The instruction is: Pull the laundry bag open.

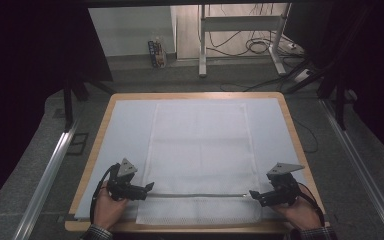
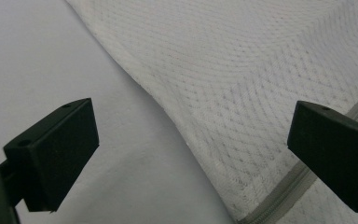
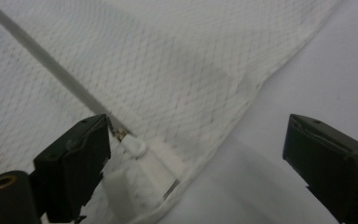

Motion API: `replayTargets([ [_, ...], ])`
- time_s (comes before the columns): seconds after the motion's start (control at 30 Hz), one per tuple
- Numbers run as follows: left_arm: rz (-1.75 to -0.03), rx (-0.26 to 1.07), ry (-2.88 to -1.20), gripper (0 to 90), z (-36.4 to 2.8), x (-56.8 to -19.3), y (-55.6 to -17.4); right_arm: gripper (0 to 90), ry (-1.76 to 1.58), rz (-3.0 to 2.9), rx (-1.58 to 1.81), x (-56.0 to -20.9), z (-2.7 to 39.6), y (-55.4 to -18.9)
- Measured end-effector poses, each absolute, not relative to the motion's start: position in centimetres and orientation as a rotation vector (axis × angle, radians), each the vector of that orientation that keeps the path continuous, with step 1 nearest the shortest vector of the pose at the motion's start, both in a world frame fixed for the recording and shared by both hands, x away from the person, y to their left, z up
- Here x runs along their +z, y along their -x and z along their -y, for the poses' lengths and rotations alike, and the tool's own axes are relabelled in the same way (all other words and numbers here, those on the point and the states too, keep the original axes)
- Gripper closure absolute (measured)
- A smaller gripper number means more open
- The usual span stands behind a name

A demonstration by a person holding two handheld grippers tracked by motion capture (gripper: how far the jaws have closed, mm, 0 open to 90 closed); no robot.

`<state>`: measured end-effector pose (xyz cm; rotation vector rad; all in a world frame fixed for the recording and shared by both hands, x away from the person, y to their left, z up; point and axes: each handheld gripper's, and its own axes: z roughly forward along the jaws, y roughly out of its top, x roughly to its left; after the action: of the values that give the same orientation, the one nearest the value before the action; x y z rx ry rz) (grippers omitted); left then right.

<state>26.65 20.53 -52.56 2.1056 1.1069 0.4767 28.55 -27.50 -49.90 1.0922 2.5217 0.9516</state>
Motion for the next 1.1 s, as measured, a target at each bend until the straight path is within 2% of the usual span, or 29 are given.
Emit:
replayTargets([
  [0.4,-1.093,0.478,-2.127,1.9,-20.3,-52.6,-26.6,12.9,-1.018,-2.596,0.724,-51.6,26.0,-26.6],
  [0.47,-1.091,0.478,-2.129,2.0,-20.2,-52.7,-26.6,18.9,-1.019,-2.595,0.737,-51.4,26.0,-26.4],
  [0.57,-1.087,0.478,-2.135,2.0,-20.1,-52.7,-26.6,33.9,-1.065,-2.569,0.756,-51.3,26.2,-26.3],
  [0.67,-1.082,0.483,-2.136,1.9,-20.1,-52.6,-26.5,41.6,-1.072,-2.552,0.75,-51.2,26.2,-26.1],
  [0.77,-1.082,0.484,-2.135,2.0,-20.1,-52.6,-26.6,55.6,-1.052,-2.555,0.749,-51.1,25.8,-25.5],
  [0.97,-1.075,0.486,-2.142,2.0,-20.0,-52.6,-26.6,68.1,-1.056,-2.569,0.763,-51.0,25.6,-25.3],
  [1.03,-1.073,0.485,-2.141,2.0,-19.9,-52.6,-26.6,78.0,-1.046,-2.582,0.782,-51.0,25.6,-25.3],
  [1.1,-1.071,0.482,-2.139,2.0,-19.9,-52.6,-26.6,81.2,-1.036,-2.601,0.794,-51.0,25.6,-25.3],
])
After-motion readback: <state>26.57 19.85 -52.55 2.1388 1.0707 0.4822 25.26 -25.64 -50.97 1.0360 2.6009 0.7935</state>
